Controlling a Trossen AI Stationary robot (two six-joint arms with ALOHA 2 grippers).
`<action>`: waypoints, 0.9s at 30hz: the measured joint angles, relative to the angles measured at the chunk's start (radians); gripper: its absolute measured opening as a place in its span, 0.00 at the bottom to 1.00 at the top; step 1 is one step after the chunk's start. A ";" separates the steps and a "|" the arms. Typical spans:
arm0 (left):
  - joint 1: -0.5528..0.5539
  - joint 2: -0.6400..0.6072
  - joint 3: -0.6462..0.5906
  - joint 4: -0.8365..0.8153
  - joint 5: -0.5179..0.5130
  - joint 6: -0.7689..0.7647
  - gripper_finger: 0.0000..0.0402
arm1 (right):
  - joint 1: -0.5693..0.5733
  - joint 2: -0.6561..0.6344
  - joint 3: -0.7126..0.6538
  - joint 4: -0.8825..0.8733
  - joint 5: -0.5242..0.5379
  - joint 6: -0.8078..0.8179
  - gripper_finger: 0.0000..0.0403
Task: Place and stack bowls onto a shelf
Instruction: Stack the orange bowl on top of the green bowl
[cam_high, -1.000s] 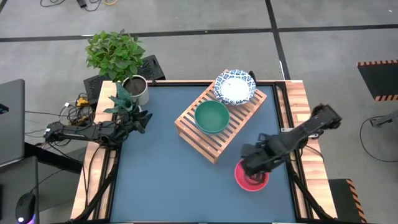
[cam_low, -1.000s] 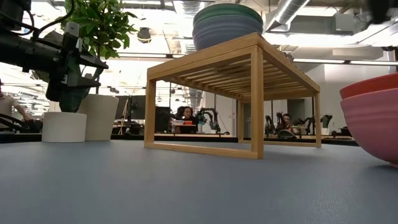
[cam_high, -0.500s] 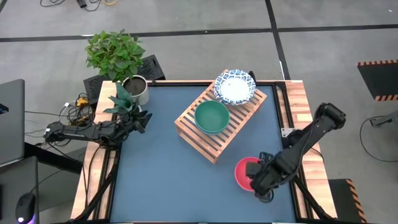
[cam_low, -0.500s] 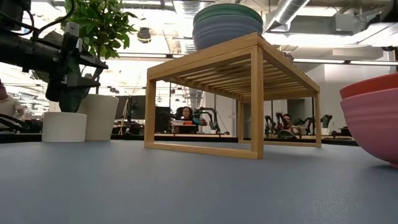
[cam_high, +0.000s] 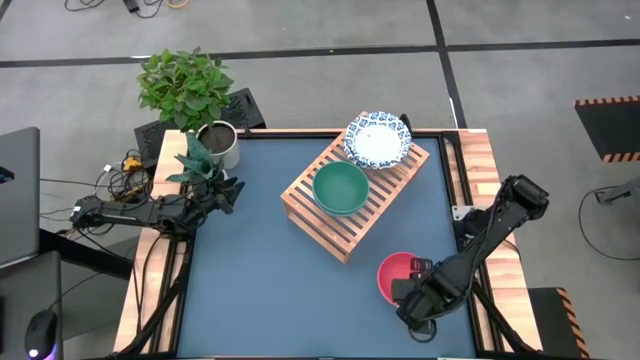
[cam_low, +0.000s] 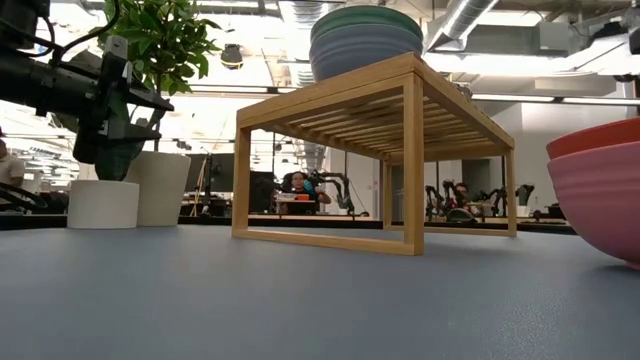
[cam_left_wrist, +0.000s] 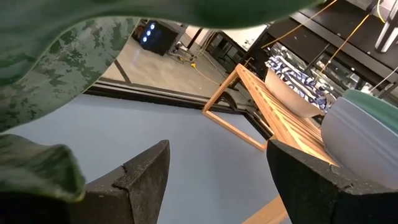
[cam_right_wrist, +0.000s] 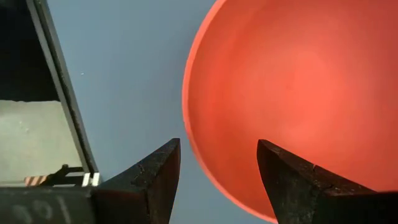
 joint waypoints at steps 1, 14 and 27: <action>0.000 0.000 0.000 0.000 0.000 0.000 0.63 | 0.000 0.000 0.000 -0.003 0.011 0.000 0.59; 0.000 0.000 0.000 0.000 0.000 0.000 0.63 | 0.000 0.000 0.000 -0.005 0.069 -0.039 0.54; 0.000 0.000 0.000 0.000 -0.001 -0.003 0.63 | -0.001 -0.003 -0.019 0.035 0.066 -0.053 0.54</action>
